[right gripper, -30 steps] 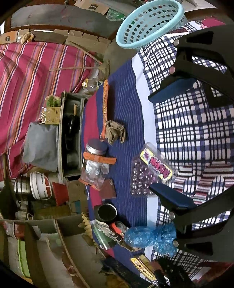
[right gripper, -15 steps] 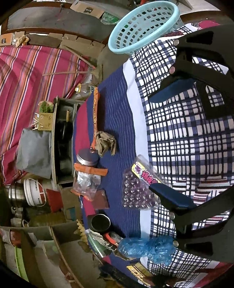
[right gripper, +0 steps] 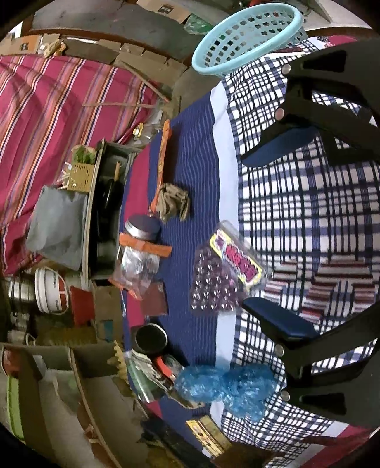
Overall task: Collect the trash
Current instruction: 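Grasp the brown scouring pad with the left tool and lift it, then grasp the blue plastic bag with the right tool and lift it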
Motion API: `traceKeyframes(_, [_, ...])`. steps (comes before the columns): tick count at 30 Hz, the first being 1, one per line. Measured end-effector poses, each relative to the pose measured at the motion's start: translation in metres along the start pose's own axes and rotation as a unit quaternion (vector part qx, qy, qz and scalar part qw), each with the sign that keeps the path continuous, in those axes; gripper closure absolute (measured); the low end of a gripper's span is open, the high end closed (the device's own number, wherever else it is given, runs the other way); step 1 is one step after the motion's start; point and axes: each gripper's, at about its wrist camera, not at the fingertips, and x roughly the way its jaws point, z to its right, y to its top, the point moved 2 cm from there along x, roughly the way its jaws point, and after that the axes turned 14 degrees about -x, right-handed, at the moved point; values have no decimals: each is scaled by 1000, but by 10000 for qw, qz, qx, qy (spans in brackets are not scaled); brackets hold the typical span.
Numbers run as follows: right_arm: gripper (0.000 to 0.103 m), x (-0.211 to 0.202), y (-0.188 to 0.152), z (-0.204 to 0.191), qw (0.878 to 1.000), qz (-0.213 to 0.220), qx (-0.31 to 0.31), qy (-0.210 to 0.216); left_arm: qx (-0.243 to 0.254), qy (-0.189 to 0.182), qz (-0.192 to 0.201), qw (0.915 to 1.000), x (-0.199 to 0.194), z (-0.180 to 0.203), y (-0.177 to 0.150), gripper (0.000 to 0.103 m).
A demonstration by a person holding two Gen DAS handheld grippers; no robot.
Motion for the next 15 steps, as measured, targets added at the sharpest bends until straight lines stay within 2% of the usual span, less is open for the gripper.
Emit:
traceKeyframes(1, [14,-2,2,-3,10000,43,6,51,14,-11,23,10000,-1,0,1,83])
traceKeyframes(2, [14,-3,3,-5,9999,68,5,90,43,-24,52,10000,-3,1,2,91])
traceKeyframes(10, [14,-16,22,-39,9980,321,-307,451,478,-264,386,9978,-22,17,23,91])
traceKeyframes(15, [14,-16,32,-63,9959,338,-479,688,493,-353,535,9967,-20,15,48,91])
